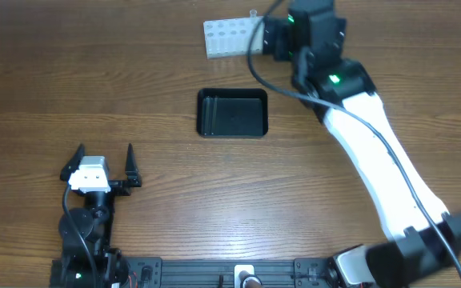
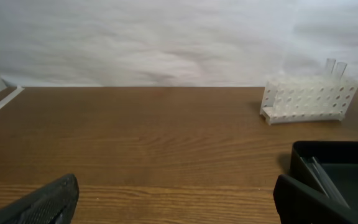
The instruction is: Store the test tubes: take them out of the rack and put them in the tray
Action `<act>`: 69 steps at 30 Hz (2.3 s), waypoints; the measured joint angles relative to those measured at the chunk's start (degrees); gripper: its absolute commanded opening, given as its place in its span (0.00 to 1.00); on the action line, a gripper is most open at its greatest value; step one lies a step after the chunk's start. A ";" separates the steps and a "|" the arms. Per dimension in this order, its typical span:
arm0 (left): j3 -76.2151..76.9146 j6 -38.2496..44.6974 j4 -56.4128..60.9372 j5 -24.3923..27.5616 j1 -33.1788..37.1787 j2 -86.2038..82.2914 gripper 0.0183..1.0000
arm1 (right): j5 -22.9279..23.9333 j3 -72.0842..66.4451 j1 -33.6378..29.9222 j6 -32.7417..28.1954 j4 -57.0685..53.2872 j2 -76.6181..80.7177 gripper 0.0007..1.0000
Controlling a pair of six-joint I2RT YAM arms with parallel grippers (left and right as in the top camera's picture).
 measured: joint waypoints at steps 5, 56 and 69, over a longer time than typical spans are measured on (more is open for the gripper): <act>0.00 0.00 0.00 0.00 0.00 0.00 1.00 | 0.90 10.23 0.42 -0.37 0.11 11.21 0.95; 0.00 0.00 0.02 0.00 0.00 0.00 1.00 | 0.83 25.33 1.07 3.96 3.19 38.91 0.72; 0.00 0.00 0.00 -0.02 0.00 0.00 1.00 | 0.72 25.33 1.33 4.57 1.95 39.12 0.57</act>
